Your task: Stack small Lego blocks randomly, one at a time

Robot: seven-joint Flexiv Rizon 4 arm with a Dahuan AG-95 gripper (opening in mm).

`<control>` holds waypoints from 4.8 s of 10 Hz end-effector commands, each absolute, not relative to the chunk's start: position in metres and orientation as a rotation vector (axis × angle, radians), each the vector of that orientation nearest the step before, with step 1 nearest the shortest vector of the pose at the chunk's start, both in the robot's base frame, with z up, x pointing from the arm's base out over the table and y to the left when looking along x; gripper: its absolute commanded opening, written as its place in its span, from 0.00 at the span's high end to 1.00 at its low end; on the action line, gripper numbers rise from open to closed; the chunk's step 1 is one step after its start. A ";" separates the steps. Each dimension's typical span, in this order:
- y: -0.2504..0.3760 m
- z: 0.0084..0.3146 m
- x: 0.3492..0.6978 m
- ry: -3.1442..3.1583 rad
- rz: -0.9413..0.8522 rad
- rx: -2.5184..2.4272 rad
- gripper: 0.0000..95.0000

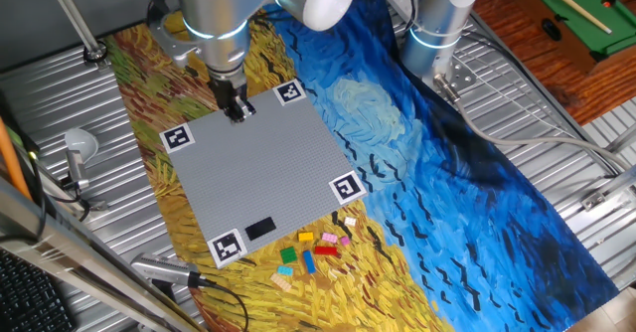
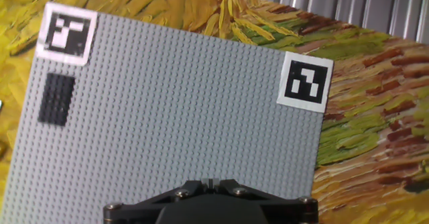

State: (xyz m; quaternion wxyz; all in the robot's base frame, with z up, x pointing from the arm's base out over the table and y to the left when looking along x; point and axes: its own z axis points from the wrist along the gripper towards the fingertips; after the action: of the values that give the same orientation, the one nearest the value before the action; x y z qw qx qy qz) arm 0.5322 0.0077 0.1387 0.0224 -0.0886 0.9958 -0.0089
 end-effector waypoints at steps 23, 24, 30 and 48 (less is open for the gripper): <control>0.178 0.124 0.529 3.034 0.031 -0.475 1.00; 0.178 0.124 0.529 3.026 0.030 -0.563 1.00; 0.214 0.098 0.536 3.039 0.068 -0.595 1.00; 0.264 0.049 0.511 3.037 0.078 -0.417 0.60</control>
State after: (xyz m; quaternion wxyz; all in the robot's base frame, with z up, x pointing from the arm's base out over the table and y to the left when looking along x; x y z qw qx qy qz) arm 0.5113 0.2642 0.0518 0.0326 -0.1485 0.9877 0.0351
